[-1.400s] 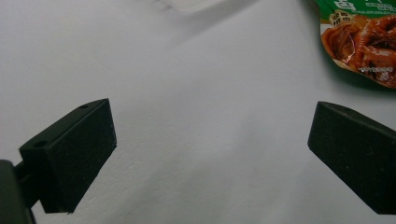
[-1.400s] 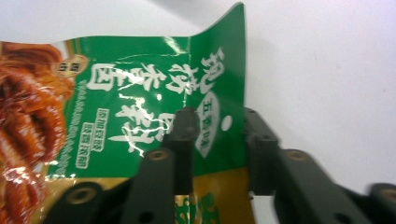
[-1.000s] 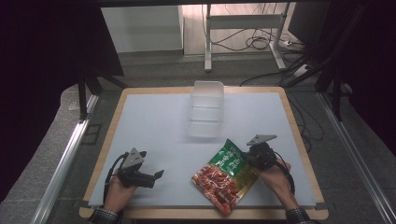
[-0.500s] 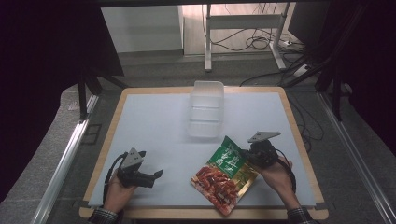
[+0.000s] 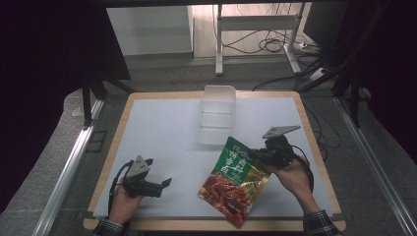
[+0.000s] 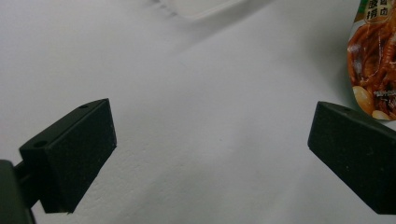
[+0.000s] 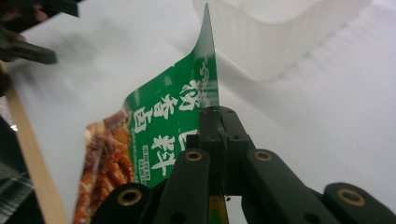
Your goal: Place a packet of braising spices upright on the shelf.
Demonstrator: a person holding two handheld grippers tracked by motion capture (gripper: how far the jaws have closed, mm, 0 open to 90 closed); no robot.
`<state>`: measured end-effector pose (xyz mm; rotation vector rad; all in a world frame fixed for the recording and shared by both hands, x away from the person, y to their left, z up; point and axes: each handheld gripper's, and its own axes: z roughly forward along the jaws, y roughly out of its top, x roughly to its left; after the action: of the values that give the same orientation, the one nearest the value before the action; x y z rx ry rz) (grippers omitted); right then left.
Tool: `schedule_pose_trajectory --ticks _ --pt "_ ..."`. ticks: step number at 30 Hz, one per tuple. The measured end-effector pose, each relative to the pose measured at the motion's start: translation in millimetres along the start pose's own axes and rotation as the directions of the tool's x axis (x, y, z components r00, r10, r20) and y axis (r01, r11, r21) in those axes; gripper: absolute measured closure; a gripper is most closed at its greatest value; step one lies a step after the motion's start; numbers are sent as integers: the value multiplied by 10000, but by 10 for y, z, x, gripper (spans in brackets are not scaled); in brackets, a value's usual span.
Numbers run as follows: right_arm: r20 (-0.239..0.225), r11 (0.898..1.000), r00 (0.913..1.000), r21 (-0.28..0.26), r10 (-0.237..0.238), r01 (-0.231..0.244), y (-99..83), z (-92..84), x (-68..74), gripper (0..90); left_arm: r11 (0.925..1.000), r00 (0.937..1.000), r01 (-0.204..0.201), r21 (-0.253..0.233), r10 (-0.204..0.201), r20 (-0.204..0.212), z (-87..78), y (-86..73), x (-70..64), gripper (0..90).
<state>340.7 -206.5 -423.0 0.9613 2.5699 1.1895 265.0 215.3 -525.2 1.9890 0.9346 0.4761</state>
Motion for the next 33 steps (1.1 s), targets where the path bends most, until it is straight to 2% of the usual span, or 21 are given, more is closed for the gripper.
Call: schedule_pose_trajectory --ticks 14,18,29,33 --pt "-601 9974 9957 -184 -707 697 345 -114 230 895 9997 9998 149 -186 -146 129 -19 7 11 10" --pt "-736 9945 9923 -396 -997 969 486 -196 345 895 9997 9998 163 -207 -160 129 -21 8 9 10" --pt "-579 9834 9840 -777 -1688 1641 753 -282 507 896 9996 9998 166 -215 -162 151 -25 9 8 10" --pt "-234 9791 9824 -898 -1855 1827 875 -265 513 896 9996 9998 156 -216 -152 151 -25 9 9 10"
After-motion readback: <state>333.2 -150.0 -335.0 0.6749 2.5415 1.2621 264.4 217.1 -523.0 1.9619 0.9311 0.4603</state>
